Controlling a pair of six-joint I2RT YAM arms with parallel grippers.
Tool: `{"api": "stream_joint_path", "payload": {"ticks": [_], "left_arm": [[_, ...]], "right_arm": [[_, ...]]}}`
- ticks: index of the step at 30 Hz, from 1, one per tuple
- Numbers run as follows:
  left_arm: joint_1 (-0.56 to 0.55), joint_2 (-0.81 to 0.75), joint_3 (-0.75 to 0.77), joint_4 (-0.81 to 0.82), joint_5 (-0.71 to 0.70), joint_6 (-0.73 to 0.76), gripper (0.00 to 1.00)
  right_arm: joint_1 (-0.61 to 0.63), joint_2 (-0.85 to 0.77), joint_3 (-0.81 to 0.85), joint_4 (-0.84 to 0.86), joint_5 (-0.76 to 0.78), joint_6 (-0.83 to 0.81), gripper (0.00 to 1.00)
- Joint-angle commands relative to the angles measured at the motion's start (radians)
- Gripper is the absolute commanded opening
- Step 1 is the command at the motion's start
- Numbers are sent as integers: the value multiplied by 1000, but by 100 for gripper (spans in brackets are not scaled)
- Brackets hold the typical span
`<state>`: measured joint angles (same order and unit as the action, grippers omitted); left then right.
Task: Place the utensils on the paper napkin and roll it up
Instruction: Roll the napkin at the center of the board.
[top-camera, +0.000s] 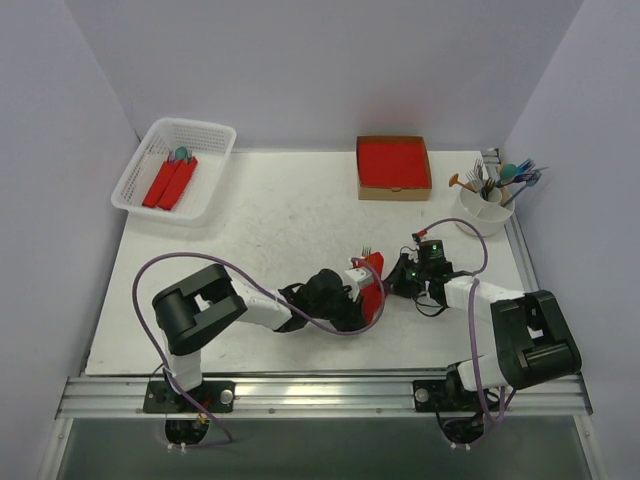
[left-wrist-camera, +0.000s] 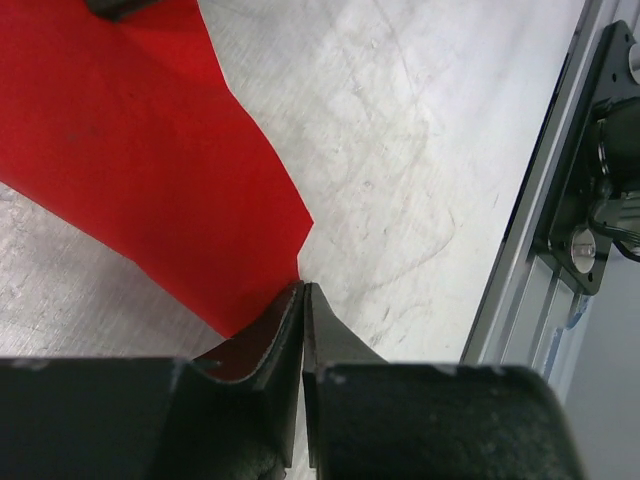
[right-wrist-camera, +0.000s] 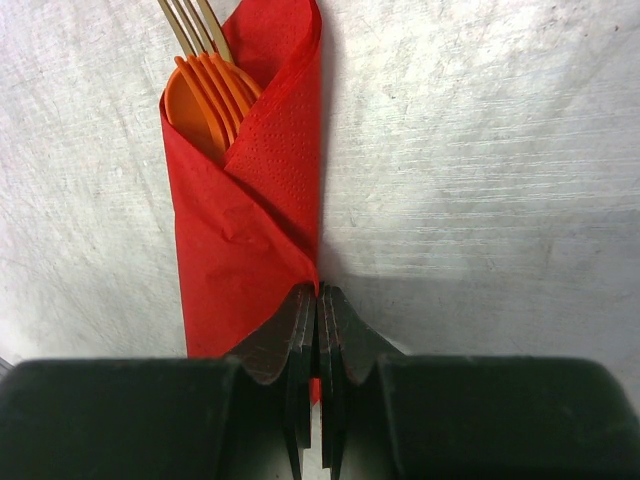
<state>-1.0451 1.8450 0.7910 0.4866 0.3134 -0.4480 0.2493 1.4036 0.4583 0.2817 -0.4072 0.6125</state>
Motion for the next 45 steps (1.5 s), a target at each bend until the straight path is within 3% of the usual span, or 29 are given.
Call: {"api": "stream_joint_path", "payload": {"ticks": [1,9,17,32,45], "left_arm": [[-4,25,-33,90,-31,-26,12],[-33,-28,-47,70,-54,-20,11],[-35,-168,54,-100,-76,25,16],[37,-14,129,-56,-50,58,18],[-13,28,-28,52,-74,-4,13]], "right_arm": [[2,21,5,-47,48,-14,0],[2,20,14,-55,50,-16,0],[4,15,20,-65,54,-20,0],[4,11,14,-61,51,-17,0],[4,32,19,-56,56,-22,0]]}}
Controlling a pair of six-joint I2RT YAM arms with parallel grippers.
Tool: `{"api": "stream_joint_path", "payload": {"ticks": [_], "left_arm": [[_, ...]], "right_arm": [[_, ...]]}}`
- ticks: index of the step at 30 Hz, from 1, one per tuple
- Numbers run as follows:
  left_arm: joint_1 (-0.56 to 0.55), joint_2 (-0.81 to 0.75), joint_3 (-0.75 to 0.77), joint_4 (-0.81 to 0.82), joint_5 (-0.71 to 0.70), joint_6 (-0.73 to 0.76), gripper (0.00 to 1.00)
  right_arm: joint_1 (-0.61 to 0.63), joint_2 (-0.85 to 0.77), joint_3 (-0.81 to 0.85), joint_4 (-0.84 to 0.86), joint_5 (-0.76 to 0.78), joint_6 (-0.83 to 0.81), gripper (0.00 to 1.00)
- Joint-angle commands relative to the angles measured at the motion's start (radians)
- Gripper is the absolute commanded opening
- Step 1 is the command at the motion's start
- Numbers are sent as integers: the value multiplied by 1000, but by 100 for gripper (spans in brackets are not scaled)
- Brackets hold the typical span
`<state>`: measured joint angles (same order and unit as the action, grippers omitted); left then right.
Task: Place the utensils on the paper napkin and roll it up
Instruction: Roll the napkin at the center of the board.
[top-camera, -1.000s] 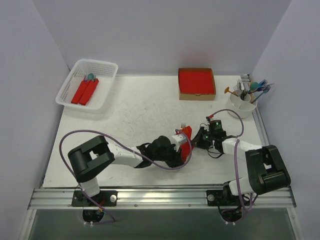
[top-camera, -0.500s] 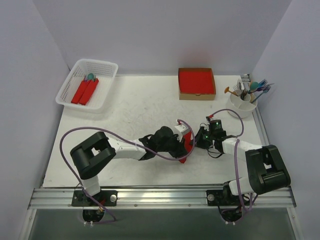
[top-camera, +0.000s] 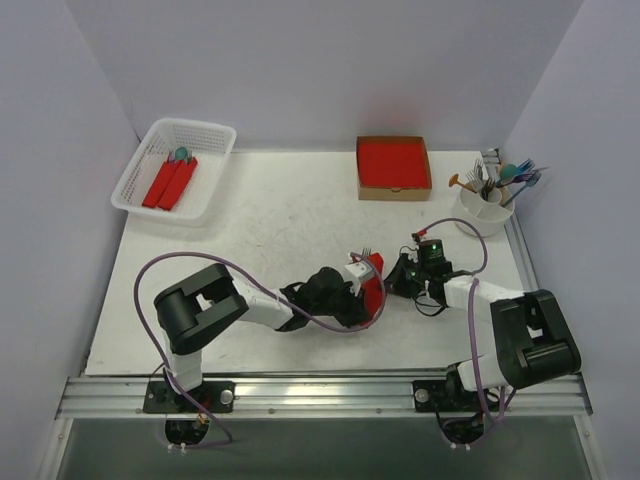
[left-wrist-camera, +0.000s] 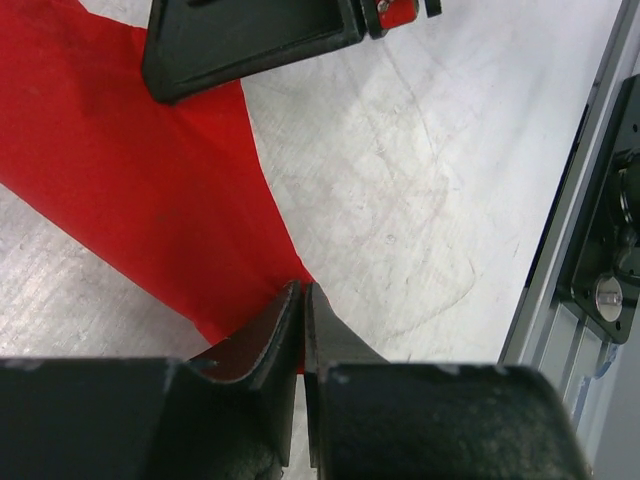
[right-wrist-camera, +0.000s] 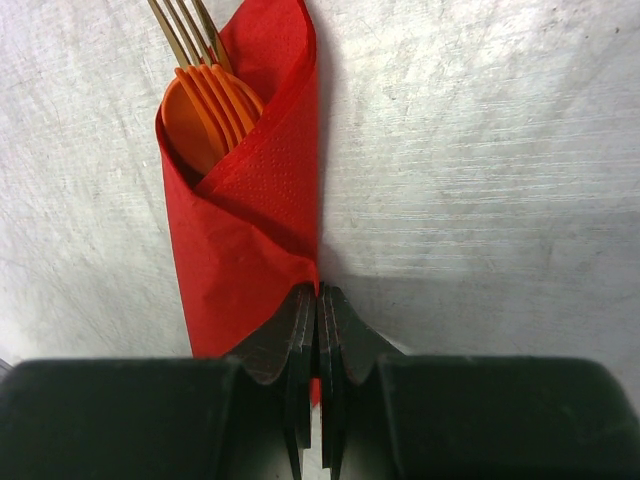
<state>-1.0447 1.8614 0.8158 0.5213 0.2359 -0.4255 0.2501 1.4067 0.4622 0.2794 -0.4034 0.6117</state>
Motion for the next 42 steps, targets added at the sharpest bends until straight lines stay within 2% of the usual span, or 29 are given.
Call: {"api": "stream_joint_path", "payload": {"ticks": [1,11,16,19,30,32,35,39,42], "left_arm": [[-14,12,-66,40,0,-36,13],[-20,9,-132,132,-4,-91,14],[-58,-2,-205,247,-66,-139,20],[-67,25,-224,295,-113,-148,20],[-67,84,-256,384,-125,-174,20],[-67,61,-265,381,-132,-179,21],[-66,-4,-279,353,-138,-180,29],[-63,-141,-248,187,-159,-142,43],[-46,-247,-196,55,-168,-121,48]], "right_arm": [[3,29,19,-55,52,-23,0],[5,37,38,-65,54,-26,0],[5,41,38,-63,55,-27,0],[3,41,38,-68,58,-30,0],[5,38,52,-88,63,-38,0],[6,38,58,-91,63,-43,0],[9,43,69,-95,63,-49,0],[15,58,89,-106,74,-61,0],[23,67,96,-106,78,-66,0]]}}
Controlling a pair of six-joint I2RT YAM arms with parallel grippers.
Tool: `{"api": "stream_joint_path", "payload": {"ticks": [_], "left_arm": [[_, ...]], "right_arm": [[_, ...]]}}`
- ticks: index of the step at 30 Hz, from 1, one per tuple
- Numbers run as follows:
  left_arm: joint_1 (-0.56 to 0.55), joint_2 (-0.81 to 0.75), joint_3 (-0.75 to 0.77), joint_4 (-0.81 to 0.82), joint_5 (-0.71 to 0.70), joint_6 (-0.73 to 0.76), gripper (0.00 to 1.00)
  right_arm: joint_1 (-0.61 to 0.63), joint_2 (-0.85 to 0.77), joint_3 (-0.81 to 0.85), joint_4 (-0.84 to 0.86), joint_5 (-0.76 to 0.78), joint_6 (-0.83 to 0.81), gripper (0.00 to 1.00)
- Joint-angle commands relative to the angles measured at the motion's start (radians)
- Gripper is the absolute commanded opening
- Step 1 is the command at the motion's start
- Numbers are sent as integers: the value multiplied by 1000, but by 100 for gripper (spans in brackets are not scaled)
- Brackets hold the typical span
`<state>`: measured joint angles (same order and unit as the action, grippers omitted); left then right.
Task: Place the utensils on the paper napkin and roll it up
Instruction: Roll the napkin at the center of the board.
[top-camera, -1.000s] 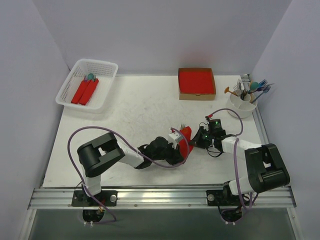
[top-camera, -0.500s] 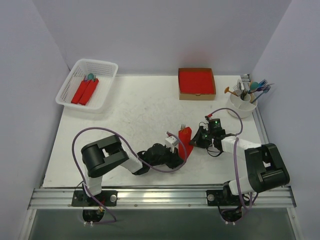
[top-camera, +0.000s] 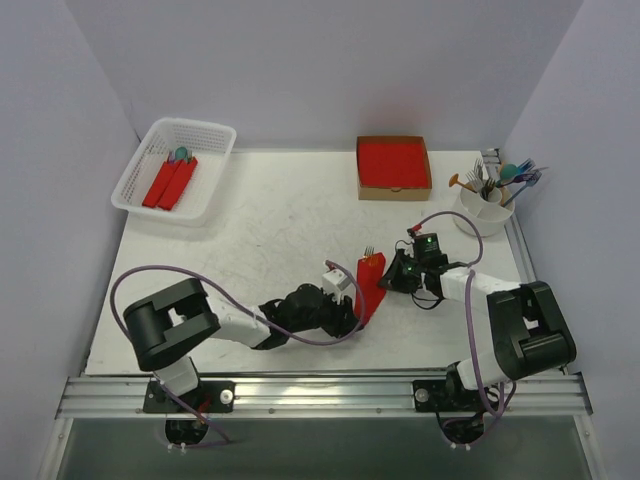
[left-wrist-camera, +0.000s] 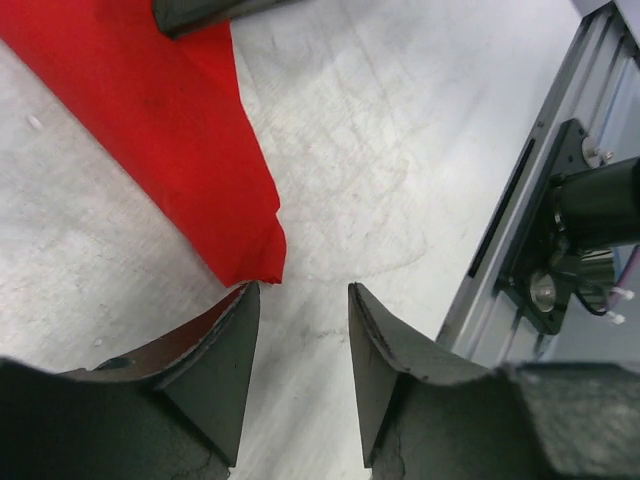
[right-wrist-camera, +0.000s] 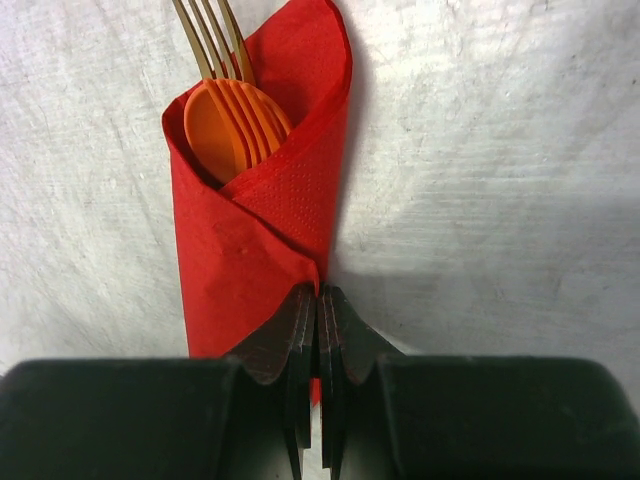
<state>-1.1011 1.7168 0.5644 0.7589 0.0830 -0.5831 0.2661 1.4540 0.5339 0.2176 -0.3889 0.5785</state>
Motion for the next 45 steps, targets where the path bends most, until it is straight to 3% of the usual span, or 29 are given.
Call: {"api": "stream_joint_path", "payload": {"ticks": [1,4,9,17,28,37,45], "left_arm": [[38,-141,64,-208,0,45,50],[124,-181,109,-306,62,60,52],[172,-163,224,-450,95,146,59],[176,-45,310,-421,158,189,51],[236,145,502,-506,86,189,70],[234,248,595,-573,52,206,70],[213,313,631,-615,29,220,63]], "right_arm": [[8,23,26,-44,65,-32,0],[10,26,25,-41,67,-28,0],[10,25,21,-34,64,-23,0],[12,31,28,-37,65,-26,0],[12,20,17,-32,70,-23,0],[12,-17,-2,-32,61,-16,2],[9,-26,-3,-21,50,-11,4]]}}
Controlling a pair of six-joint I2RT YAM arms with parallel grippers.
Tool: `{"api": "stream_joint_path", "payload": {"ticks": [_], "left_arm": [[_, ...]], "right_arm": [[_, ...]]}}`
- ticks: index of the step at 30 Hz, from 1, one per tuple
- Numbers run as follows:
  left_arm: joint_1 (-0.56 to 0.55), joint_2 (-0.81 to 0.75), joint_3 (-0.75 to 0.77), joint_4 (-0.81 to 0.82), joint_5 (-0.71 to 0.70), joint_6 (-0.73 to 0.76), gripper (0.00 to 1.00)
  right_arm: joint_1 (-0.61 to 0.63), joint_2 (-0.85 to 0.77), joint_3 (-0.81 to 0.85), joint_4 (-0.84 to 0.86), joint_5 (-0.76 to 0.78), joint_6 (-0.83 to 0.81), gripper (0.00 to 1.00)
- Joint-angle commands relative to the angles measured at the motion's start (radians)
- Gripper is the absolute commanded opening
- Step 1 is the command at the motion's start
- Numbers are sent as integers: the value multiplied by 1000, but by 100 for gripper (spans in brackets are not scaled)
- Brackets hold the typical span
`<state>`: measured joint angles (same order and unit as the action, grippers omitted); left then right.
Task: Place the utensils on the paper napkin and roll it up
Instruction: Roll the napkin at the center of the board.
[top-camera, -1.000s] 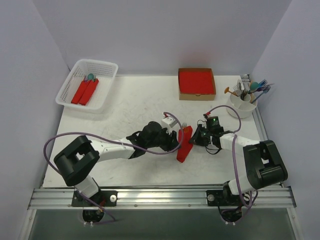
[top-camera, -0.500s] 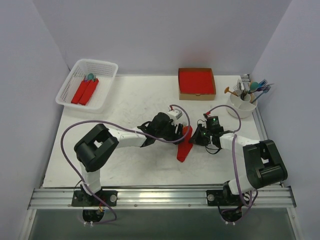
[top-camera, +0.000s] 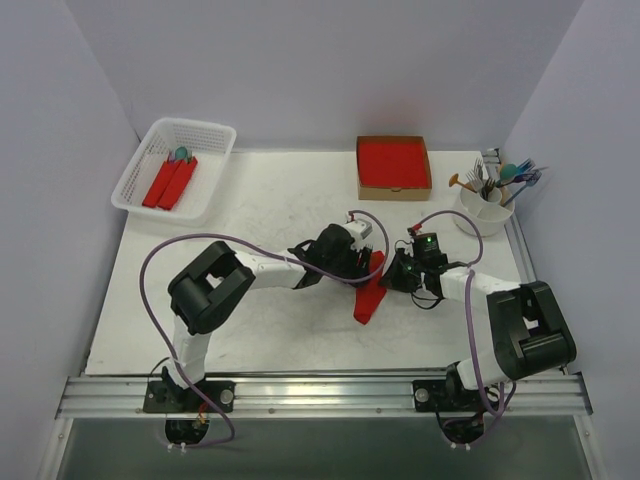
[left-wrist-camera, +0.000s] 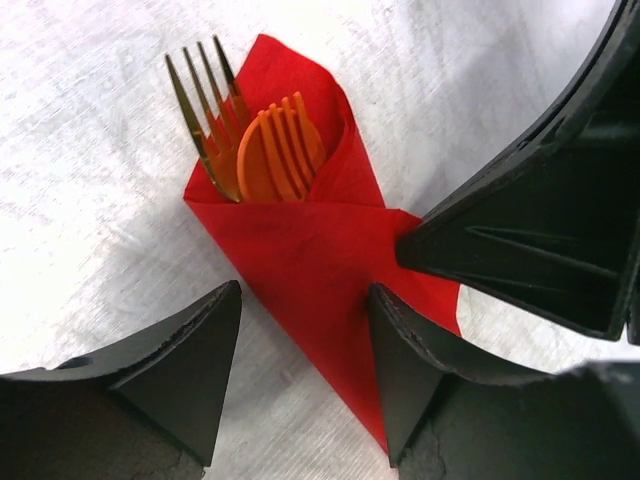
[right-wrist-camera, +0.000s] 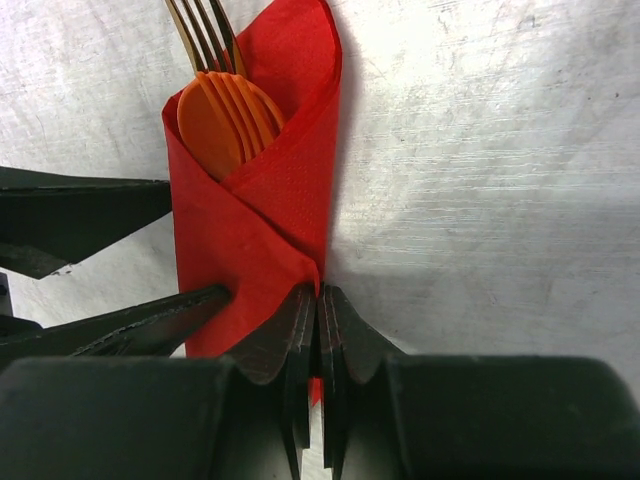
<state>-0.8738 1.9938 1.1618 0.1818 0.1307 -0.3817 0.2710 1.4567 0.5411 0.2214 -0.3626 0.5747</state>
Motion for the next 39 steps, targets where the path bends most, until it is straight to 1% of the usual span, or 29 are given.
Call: {"api": "stream_joint_path", "payload": {"ticks": [1,3,4,6,7,15,19,22,30,35,39], "left_arm": [[-16,39,35,-39,-20,18,63],[-22,43,38,-41,-26,23,63],[-28,49,41,-47,-34,26,62],[-34,51,45,-62,-46,33,62],[-34,49,42,-62,-45,35,61],[-34,46,16,-47,-40,32,59],[-39,46,3,-36,-36,29,59],[-40,45,1,-31,-34,30,59],[-44,31,-16,-8,-23,29,60],[-44,28,-24,2,-20,29,61],[-44,30,-34,13,-20,26,61]], "right_arm": [[5,-25,-10,-24,22,-7,6],[4,-29,-12,-16,19,-3,10],[4,-35,-13,-13,17,-3,15],[0,-41,-13,-11,17,-1,21],[-1,-50,-12,-10,22,1,26],[-24,-13,20,-4,27,-16,39],[-26,36,39,25,10,-24,54],[-26,63,56,35,2,-30,60],[-16,114,97,7,7,-49,59],[10,117,102,-28,47,-42,60],[34,137,105,-53,83,-39,53]]}}
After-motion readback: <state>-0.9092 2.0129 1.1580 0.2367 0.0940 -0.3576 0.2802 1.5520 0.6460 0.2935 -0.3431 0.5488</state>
